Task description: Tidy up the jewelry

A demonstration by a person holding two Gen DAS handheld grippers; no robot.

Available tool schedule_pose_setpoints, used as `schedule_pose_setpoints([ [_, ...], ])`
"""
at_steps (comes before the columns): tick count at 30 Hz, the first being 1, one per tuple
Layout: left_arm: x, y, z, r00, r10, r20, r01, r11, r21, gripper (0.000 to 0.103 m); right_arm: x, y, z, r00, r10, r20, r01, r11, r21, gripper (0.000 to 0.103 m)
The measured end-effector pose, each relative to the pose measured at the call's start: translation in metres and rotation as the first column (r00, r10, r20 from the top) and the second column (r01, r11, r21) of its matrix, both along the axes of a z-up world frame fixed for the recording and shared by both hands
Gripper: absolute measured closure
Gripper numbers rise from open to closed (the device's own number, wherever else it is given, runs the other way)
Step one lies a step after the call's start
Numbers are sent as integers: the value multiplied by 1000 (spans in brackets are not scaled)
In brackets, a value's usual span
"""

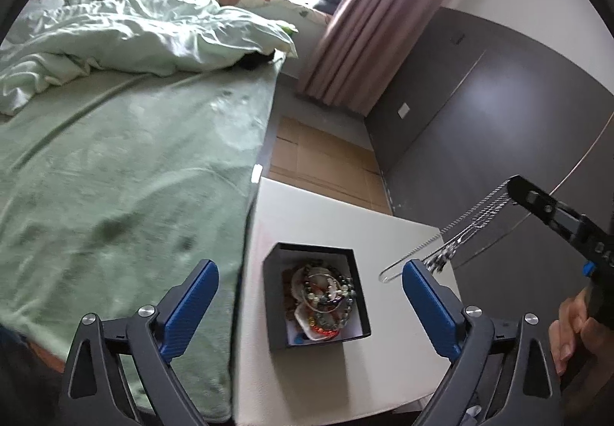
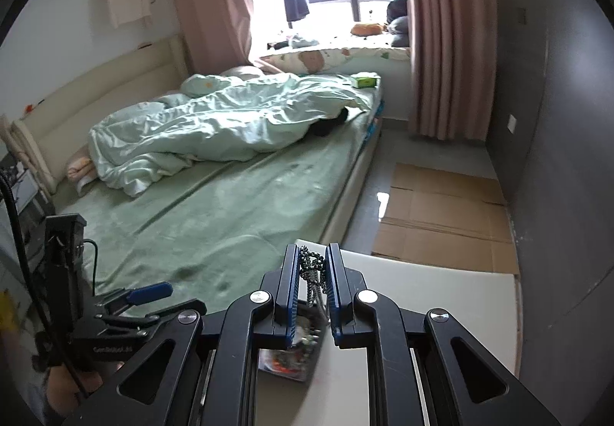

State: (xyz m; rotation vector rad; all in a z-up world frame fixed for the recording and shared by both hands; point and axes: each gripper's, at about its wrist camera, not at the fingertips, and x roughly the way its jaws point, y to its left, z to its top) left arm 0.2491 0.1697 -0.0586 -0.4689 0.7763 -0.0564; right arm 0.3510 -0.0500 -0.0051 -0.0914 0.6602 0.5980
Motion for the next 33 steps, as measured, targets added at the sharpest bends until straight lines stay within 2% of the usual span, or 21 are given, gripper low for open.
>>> schedule_pose_setpoints([
  [4,-17,14,5,1000,22,15,-22,1000,9,1,-2,15,-9,999,26,-21,-26,1000,9,89],
  [6,-24,20,6,1000,23,18,-23,1000,-20,1,-2,26,-17,998,44,-40,-43,999,14,88],
  [9,-37,22,13,998,51,29,-51,998,25,1,-4,41,-31,995,71,-65,-70,997,14,88],
  [11,-45,24,19,998,53,42,-54,998,15,1,-5,49,-40,993,84,-84,-83,996,17,88],
  [21,-64,36,22,989,132,63,-133,991,14,1,-13,66,-66,977,134,-167,-128,991,49,87],
  [23,-66,34,21,990,126,63,-128,992,15,1,-12,61,-65,979,95,-178,-89,995,41,66],
  [24,-67,32,21,990,124,65,-126,992,18,1,-12,57,-64,981,75,-176,-70,997,34,43],
  [25,-67,30,21,991,119,67,-121,992,21,1,-14,52,-62,985,63,-161,-58,998,34,39],
  [28,-67,21,21,993,95,67,-97,995,22,1,-24,38,-55,990,45,-133,-41,999,33,39],
  [33,-71,-1,27,997,41,73,-45,998,52,1,-35,13,-52,985,-7,-171,15,999,47,39],
])
